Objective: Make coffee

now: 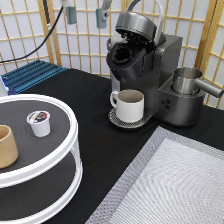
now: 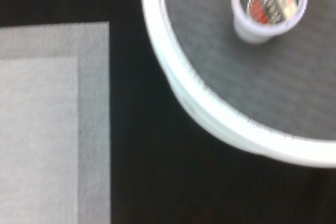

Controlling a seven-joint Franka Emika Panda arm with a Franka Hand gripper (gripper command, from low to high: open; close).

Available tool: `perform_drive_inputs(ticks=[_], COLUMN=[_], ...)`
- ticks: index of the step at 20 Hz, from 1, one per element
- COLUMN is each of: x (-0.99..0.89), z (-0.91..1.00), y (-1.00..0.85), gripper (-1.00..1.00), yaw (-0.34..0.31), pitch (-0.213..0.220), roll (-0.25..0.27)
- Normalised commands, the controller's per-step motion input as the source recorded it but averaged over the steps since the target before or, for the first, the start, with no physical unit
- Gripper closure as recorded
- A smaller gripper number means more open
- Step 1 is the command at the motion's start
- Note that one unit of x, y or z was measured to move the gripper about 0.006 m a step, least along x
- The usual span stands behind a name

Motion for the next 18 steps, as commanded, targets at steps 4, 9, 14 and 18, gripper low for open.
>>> perform_drive_inputs(ticks=[4,9,14,18], x=[-0.03,0.02,-0.01,0.0], z=[-0.45,-0.41,-0.33,-0.36], y=[-1.0,-0.93,-0.49,-0.24], gripper=[-1.0,-1.0,-1.0,-1.0], yaw=[0.0,0.014,0.044,0.037], pitch=[0.065,0.037,0.006,-0.039], roll=[0.06,0.123,0.017,-0.026])
